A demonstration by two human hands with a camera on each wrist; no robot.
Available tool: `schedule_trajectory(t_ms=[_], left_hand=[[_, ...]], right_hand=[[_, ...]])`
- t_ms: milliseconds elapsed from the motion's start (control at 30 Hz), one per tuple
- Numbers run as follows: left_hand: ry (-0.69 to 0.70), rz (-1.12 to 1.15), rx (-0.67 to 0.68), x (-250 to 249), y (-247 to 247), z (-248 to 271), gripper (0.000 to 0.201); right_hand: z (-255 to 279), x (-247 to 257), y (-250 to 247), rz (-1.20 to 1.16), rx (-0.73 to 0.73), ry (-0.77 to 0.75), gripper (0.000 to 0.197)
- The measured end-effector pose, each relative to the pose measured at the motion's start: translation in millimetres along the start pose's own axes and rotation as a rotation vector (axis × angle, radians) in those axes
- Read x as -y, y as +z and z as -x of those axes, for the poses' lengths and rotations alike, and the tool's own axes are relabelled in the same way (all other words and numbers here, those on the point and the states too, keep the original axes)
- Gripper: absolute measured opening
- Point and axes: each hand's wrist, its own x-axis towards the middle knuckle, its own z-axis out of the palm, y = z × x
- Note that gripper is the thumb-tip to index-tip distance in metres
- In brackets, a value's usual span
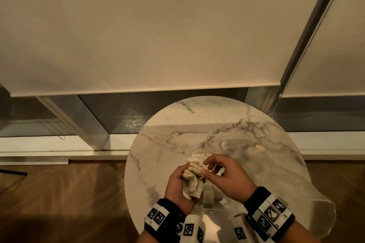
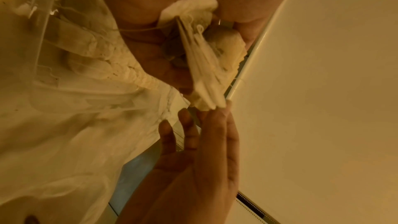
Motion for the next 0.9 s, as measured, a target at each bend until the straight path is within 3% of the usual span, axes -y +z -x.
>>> schedule_trajectory(t_ms=[67,167,233,533,700,900], left_hand=[[0.017,-0.014,-0.005,4,2,-1,0.036],[0.045,-0.084,-0.047,10,-8,-12,0.021],[0.058,-0.121,-0.094,14,-15,-20,0.022],[-0.078,0.099,-0.013,25,-18,-22,0.007],[-0.157,0.193,-0.020,23,-28,-21,0.011],[-0.131,0.221,-0.090,14,-41,-15,0.020]], right_hand=[[0,-5,-5,0.053,0.029,0.010,0.014],[2,-8,-13,0.040,0.040,0.003,0.009],[4,-7,-19,0.005,0.050,-0.001,0.010],[13,1,-43,-0.215,-0.028,0.088,0.008],[17,6,-51,-0.327,-0.062,0.117,0.008],[15,-10,-51,-0.265,-0.105,0.127,0.014]])
